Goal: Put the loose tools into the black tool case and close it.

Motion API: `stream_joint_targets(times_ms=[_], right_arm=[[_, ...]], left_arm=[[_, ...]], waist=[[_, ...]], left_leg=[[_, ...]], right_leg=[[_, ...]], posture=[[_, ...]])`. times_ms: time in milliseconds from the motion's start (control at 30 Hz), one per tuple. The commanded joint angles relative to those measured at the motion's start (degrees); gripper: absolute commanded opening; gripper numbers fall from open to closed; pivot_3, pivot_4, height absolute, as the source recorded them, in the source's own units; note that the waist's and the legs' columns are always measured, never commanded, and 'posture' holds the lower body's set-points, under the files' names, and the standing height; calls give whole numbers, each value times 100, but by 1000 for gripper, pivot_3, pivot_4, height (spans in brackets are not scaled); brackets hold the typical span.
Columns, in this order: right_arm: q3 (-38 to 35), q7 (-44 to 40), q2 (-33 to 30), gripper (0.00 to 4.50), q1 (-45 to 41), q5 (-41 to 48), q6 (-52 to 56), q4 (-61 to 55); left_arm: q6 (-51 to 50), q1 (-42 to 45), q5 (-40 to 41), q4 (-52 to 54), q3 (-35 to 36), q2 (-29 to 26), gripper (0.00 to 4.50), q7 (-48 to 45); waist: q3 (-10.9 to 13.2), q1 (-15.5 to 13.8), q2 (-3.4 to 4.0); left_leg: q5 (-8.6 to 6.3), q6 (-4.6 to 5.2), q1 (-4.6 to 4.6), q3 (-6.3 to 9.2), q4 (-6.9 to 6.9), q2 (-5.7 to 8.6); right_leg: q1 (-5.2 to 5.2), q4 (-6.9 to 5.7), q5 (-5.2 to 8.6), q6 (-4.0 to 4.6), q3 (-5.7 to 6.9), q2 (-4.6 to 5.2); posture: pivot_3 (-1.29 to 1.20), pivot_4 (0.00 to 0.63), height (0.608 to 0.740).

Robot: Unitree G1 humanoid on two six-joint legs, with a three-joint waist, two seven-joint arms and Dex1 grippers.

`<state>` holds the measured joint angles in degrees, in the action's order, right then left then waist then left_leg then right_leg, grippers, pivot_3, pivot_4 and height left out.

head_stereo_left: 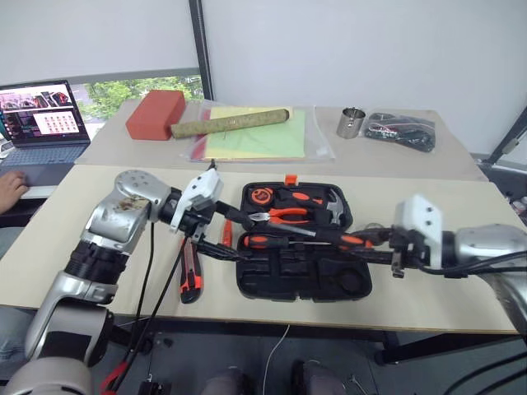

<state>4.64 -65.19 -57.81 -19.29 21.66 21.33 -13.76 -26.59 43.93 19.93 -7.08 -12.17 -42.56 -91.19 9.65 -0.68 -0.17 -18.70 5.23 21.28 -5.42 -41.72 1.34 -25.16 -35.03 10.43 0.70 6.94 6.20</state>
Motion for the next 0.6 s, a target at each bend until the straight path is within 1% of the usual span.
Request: stream_joint_targets(times_ms=[33, 133, 233, 400, 467, 500, 600], right_arm=[[330, -566, 139, 975, -532, -458, -837, 646], [589, -765, 376, 975, -893, -768, -1242, 1242], [680, -934, 516, 975, -1091, -946, -1499, 1635], [743, -1155, 610, 975, -1341, -1132, -1633, 2134], [739, -1174, 607, 1979, -1341, -1216, -1706, 2230], [717, -1149, 628, 2197, -1349, -1237, -1690, 2272], [625, -1090, 707, 3262, -1373, -1205, -1624, 2263]], left_arm=[[-153, -207, 201, 517, 294, -254, 4500, 93], [-230, -396, 237, 700, 405, -386, 4500, 217], [-299, -472, 266, 804, 465, -434, 4500, 311], [-385, -559, 352, 962, 524, -505, 4500, 424], [-399, -579, 372, 995, 527, -510, 4500, 469], [-408, -583, 383, 1006, 524, -506, 4500, 496], [-415, -578, 402, 1010, 513, -489, 4500, 544]], waist=[[4, 11, -3], [8, 7, -4], [9, 3, -4], [9, 19, -3], [10, 17, -2], [10, 18, -2], [10, 30, -2]], left_leg=[[0, 0, 1, 0, 0, 0], [0, -1, 4, 5, -1, -1], [0, -3, 1, 8, -2, -2], [1, -4, -1, 7, -2, -3], [1, -5, -1, 9, -1, -3], [1, -5, -1, 9, -1, -3], [1, -5, -1, 7, -1, -3]], right_leg=[[0, 2, 0, -1, 0, 2], [1, 4, 1, -2, 9, 6], [6, 2, 1, -2, 13, 10], [7, 0, 1, -2, 12, 12], [7, 0, 1, 0, 14, 11], [7, 1, 1, 0, 14, 11], [7, 0, 1, 0, 13, 10]], posture=[[0, 150, 740], [0, 150, 740], [0, 150, 740], [0, 150, 740], [0, 150, 740], [0, 150, 740], [0, 150, 740]])
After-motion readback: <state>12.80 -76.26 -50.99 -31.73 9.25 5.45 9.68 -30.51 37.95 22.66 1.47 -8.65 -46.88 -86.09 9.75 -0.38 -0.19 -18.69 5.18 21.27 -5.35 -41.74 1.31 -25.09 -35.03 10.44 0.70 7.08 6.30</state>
